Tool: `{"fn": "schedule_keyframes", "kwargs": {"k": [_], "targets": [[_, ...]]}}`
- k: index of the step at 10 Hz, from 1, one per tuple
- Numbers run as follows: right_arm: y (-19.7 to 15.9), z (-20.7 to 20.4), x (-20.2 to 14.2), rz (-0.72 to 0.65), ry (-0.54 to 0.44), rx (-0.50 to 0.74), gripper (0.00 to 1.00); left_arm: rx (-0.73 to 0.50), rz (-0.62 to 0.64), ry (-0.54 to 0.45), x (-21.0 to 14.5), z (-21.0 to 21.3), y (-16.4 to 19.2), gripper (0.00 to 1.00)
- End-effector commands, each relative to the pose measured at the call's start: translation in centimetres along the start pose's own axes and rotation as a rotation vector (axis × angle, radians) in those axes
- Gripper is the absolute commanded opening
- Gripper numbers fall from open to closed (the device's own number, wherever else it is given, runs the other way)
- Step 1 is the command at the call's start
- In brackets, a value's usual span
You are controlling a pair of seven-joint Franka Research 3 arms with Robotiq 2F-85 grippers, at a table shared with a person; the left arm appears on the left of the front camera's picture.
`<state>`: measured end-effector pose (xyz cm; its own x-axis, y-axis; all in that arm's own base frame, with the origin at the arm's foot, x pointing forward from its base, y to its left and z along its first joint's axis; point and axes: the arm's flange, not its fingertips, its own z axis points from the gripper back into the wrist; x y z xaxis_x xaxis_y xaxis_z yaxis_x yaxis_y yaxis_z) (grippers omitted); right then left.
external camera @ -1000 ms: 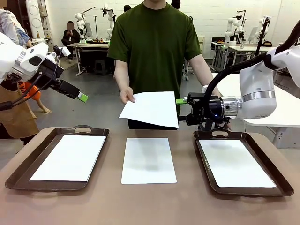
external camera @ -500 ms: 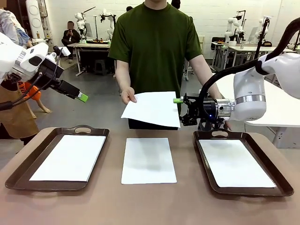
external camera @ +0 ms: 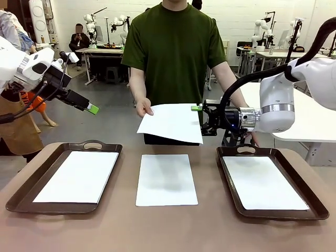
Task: Sort the A4 documents.
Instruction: Receive the A4 Paper.
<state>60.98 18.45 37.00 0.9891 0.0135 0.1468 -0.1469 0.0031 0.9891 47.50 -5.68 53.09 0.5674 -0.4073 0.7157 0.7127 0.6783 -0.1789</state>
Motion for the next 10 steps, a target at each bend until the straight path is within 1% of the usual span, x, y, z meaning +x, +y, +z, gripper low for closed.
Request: {"fn": "schedule_keyframes", "kwargs": {"k": [1, 2, 3, 4, 5, 6, 7, 8, 9, 10], "targets": [[0.03, -0.62, 0.59, -0.013, 0.002, 0.025, 0.7, -0.004, -0.003, -0.008, -0.04, 0.06, 0.02, 1.0], [-0.1, -0.42, 0.61, -0.019, 0.002, 0.022, 0.64, -0.004, -0.003, -0.008, -0.04, 0.06, 0.02, 1.0], [-0.25, -0.32, 0.59, -0.026, 0.0, 0.022, 0.51, -0.004, -0.003, -0.008, -0.04, 0.06, 0.02, 1.0], [-0.35, -0.3, 0.57, -0.032, 0.001, 0.024, 0.46, -0.004, -0.003, -0.008, -0.04, 0.06, 0.02, 1.0], [-0.41, -0.27, 0.46, -0.038, 0.005, 0.021, 0.33, -0.004, -0.003, -0.008, -0.04, 0.06, 0.02, 1.0], [-0.46, -0.27, 0.48, -0.04, 0.006, 0.018, 0.28, -0.004, -0.003, -0.008, -0.04, 0.06, 0.02, 1.0], [-0.46, -0.26, 0.44, -0.045, 0.011, 0.022, 0.15, -0.004, -0.003, -0.008, -0.04, 0.06, 0.02, 1.0], [-0.5, -0.26, 0.42, -0.048, 0.012, 0.023, 0.09, -0.004, -0.003, -0.008, -0.04, 0.06, 0.02, 1.0], [-0.57, -0.28, 0.39, -0.051, 0.015, 0.02, 0.0, -0.004, -0.003, -0.008, -0.04, 0.06, 0.02, 1.0], [-0.71, -0.27, 0.3, -0.057, 0.017, 0.013, 0.0, -0.004, -0.003, -0.008, -0.04, 0.06, 0.02, 1.0]]}}
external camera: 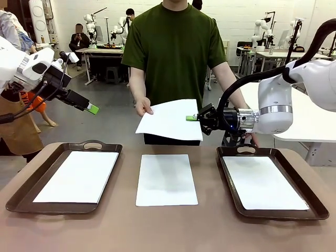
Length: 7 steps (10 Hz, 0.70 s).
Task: Sort the A4 documents.
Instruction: Receive the A4 Paper.
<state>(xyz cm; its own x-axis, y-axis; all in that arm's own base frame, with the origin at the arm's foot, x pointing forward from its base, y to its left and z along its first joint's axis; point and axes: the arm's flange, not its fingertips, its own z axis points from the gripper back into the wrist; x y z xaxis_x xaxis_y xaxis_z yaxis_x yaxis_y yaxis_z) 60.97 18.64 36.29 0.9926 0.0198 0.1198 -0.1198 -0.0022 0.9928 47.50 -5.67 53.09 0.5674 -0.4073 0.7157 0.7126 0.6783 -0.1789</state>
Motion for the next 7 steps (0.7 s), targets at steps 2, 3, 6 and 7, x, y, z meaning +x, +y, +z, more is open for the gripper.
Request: {"fn": "schedule_keyframes", "kwargs": {"k": [2, 3, 6, 7], "targets": [[-0.13, -0.07, 0.32, -0.037, 0.011, 0.003, 0.0, -0.004, -0.004, -0.008, -0.04, 0.05, 0.02, 1.0], [-0.12, -0.06, 0.27, -0.038, 0.011, 0.005, 0.0, -0.004, -0.004, -0.008, -0.04, 0.05, 0.02, 1.0], [-0.1, 0.0, -0.01, -0.016, 0.0, 0.0, 0.0, -0.004, -0.004, -0.008, -0.04, 0.05, 0.02, 1.0], [-0.1, 0.0, -0.01, -0.016, 0.0, 0.0, 0.0, -0.004, -0.004, -0.008, -0.04, 0.05, 0.02, 1.0]]}}
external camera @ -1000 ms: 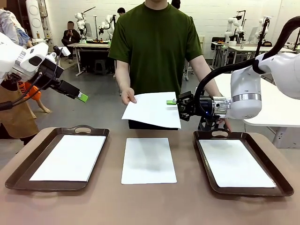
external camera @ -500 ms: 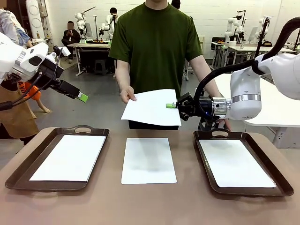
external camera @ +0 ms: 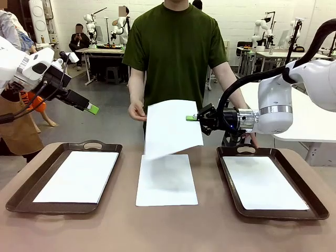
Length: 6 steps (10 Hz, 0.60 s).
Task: Sort the A4 documents.
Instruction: Receive the A4 Paper.
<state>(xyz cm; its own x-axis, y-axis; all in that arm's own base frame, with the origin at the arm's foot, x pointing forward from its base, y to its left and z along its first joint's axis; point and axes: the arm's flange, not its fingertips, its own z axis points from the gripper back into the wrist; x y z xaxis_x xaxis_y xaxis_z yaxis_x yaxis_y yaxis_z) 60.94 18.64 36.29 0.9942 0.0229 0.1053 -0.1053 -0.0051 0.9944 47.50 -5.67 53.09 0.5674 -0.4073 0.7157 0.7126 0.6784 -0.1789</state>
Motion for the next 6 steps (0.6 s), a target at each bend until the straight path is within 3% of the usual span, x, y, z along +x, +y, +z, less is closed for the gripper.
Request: {"fn": "schedule_keyframes", "kwargs": {"k": [1, 6], "targets": [[-0.11, 0.0, 0.02, -0.002, -0.003, -0.003, 0.0, -0.004, -0.004, -0.008, -0.04, 0.05, 0.02, 1.0], [-0.11, 0.0, 0.02, -0.002, -0.003, -0.003, 0.0, -0.004, -0.004, -0.008, -0.04, 0.05, 0.02, 1.0]]}}
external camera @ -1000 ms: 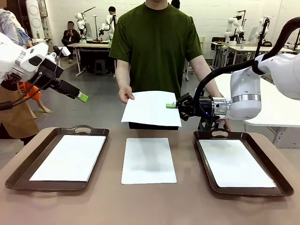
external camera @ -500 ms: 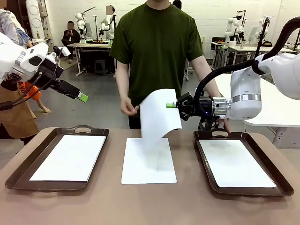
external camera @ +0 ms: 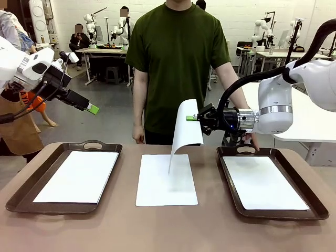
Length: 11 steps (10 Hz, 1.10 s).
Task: Sort the A4 documents.
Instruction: Receive the A4 Paper, then place the A4 Paper in the designated Handle tray.
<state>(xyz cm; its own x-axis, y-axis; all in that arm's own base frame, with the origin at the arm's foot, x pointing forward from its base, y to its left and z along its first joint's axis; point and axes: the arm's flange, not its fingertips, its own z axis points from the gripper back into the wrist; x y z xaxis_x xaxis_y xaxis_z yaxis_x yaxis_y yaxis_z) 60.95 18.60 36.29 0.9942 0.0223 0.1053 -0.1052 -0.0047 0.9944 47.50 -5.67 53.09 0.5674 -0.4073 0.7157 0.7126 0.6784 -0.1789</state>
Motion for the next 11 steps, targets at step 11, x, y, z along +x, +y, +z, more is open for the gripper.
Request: {"fn": "schedule_keyframes", "kwargs": {"k": [11], "targets": [[-0.1, -0.03, 0.01, -0.002, -0.002, -0.003, 0.0, -0.004, -0.004, -0.008, -0.04, 0.05, 0.02, 1.0]]}}
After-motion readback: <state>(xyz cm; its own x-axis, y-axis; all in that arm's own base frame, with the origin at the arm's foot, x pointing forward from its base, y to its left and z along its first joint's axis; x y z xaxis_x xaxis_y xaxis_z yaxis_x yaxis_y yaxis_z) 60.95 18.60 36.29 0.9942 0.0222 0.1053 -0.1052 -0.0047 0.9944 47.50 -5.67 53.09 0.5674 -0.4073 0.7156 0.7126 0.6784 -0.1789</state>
